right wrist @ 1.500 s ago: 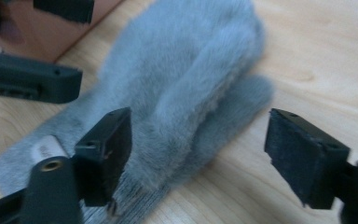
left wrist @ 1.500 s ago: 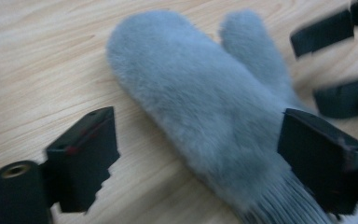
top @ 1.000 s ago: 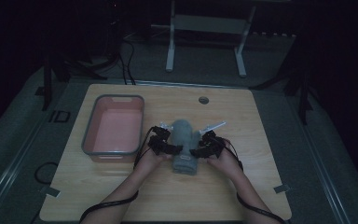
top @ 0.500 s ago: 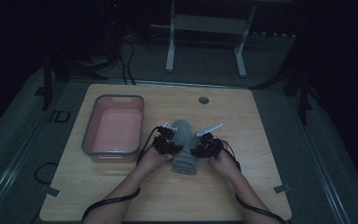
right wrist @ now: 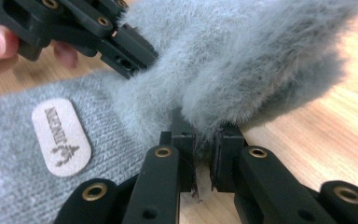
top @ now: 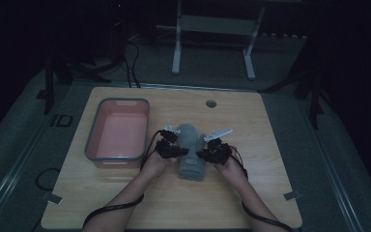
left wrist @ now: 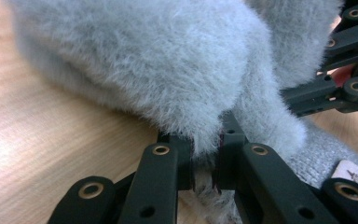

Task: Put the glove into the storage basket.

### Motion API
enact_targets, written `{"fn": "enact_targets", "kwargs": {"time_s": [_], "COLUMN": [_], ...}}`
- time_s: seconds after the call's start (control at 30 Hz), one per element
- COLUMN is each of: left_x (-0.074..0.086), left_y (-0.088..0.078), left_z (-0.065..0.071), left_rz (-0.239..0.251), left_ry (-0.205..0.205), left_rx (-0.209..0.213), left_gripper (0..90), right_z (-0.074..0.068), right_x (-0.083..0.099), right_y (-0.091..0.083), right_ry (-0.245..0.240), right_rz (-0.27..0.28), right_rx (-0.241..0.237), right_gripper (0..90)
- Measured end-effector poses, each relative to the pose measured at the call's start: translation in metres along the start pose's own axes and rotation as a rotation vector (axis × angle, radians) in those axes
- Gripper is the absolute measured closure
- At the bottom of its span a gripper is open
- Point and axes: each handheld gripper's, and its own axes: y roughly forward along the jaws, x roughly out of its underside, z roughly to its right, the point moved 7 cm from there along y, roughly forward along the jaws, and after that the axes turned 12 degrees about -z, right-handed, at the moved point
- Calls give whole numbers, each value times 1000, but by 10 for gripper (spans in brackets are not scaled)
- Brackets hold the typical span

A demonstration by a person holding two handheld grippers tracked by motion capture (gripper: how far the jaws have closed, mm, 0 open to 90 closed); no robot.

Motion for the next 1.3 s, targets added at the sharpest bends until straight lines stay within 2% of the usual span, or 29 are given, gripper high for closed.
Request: {"fn": "enact_targets", "kwargs": {"time_s": [0.17, 0.4, 0.73, 0.77, 0.87, 0.9, 0.93, 1.07, 1.1, 1.3], "left_x": [-2, -11, -22, -25, -28, -31, -31, -36, -37, -39], "left_y": [-8, -26, -57, -64, -73, -82, -82, -102, -107, -137], "left_z": [5, 12, 21, 21, 20, 19, 19, 15, 14, 3], "left_rz": [21, 47, 78, 86, 94, 106, 106, 122, 127, 131], "left_ry": [15, 17, 54, 56, 58, 65, 65, 78, 78, 75], "left_rx": [9, 22, -2, -7, -12, -24, -24, -52, -57, -89], "left_gripper": [825, 826, 826, 825, 825, 825, 824, 824, 824, 823], "right_z": [0, -5, -10, -12, -15, -18, -18, -25, -25, -37], "right_x": [-2, -15, -30, -36, -43, -51, -51, -74, -74, -105], "right_y": [-7, -28, -50, -54, -59, -63, -63, -72, -72, -77], "right_ry": [13, -10, -12, -18, -32, -40, -40, -64, -64, -91], "right_rz": [17, 53, 107, 116, 120, 123, 123, 143, 143, 160], "right_rx": [-27, -29, -61, -54, -46, -40, -40, -28, -28, -37], "right_gripper": [831, 833, 834, 834, 834, 834, 834, 833, 833, 833]}}
